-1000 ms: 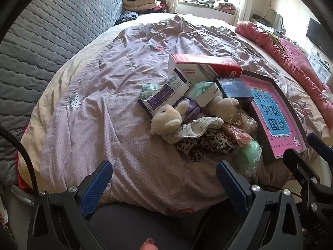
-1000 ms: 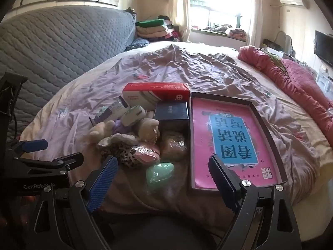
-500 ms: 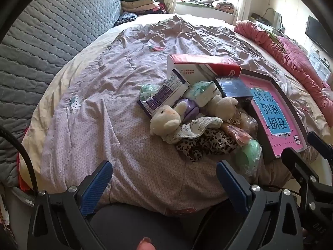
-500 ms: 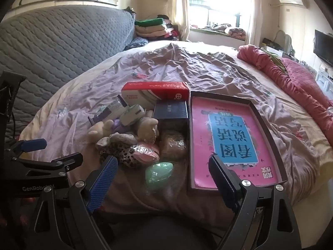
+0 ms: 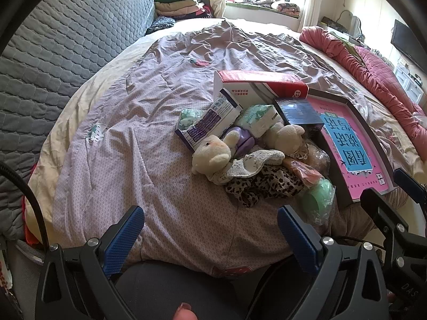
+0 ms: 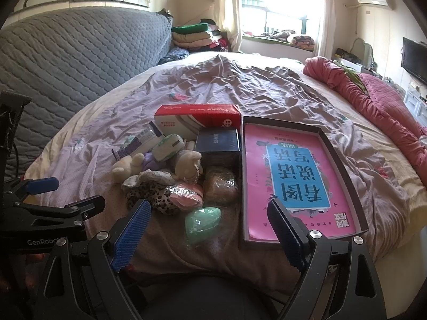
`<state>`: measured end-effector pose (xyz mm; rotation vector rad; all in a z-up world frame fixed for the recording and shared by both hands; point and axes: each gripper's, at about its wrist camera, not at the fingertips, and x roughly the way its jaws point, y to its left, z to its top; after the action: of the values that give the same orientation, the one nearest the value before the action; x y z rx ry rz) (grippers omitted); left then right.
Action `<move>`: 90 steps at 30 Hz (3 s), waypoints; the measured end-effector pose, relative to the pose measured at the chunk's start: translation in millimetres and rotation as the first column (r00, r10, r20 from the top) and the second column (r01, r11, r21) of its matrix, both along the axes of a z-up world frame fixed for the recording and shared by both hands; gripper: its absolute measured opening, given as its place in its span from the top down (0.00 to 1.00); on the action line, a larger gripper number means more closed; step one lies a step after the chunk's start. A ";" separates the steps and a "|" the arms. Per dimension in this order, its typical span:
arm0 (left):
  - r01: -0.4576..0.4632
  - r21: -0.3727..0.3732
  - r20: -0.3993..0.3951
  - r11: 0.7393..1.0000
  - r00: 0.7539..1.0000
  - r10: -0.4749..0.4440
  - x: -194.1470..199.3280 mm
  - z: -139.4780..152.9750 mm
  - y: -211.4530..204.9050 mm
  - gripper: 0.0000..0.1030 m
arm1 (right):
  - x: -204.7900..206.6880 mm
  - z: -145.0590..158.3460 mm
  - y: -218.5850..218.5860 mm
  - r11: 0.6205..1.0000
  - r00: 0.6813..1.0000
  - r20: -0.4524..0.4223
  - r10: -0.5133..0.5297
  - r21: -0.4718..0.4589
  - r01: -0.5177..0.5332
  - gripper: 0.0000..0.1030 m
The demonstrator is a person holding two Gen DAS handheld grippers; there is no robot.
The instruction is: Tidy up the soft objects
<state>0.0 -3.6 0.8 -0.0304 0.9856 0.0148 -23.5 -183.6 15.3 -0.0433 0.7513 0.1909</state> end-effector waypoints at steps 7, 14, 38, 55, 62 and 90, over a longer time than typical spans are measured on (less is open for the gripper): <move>0.002 0.000 0.003 1.000 1.000 -0.002 0.2 1.3 -0.4 0.02 | 0.1 -0.3 -0.5 1.000 1.000 0.000 -0.003 -0.001 0.003 0.13; 0.004 0.000 0.005 1.000 1.000 -0.004 0.1 5.2 0.7 0.02 | -0.2 -0.9 -2.0 1.000 1.000 -0.004 -0.004 -0.003 0.004 0.13; -0.001 -0.054 0.017 0.999 1.000 0.001 3.1 1.9 12.0 0.02 | 11.1 -10.3 2.8 1.000 0.998 -0.052 0.029 0.003 -0.029 0.13; -0.060 -0.084 -0.007 0.995 0.998 0.060 64.2 -7.7 45.4 0.02 | 60.5 -74.9 36.6 0.951 0.945 -0.285 0.161 -0.213 -0.226 0.13; -0.014 -0.053 -0.036 0.999 0.999 0.013 113.8 -17.2 43.2 0.02 | 72.2 -95.9 44.7 0.929 0.932 -0.316 0.177 -0.258 -0.264 0.29; 0.126 -0.177 -0.096 0.976 0.985 -0.145 163.3 -37.1 44.1 0.52 | 99.5 -55.6 -23.5 0.991 0.972 -0.197 0.128 0.059 -0.119 0.52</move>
<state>163.3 40.5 -36.3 -0.1206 1.0943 -0.1952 76.0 -207.1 -40.3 -0.0263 0.9454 0.3352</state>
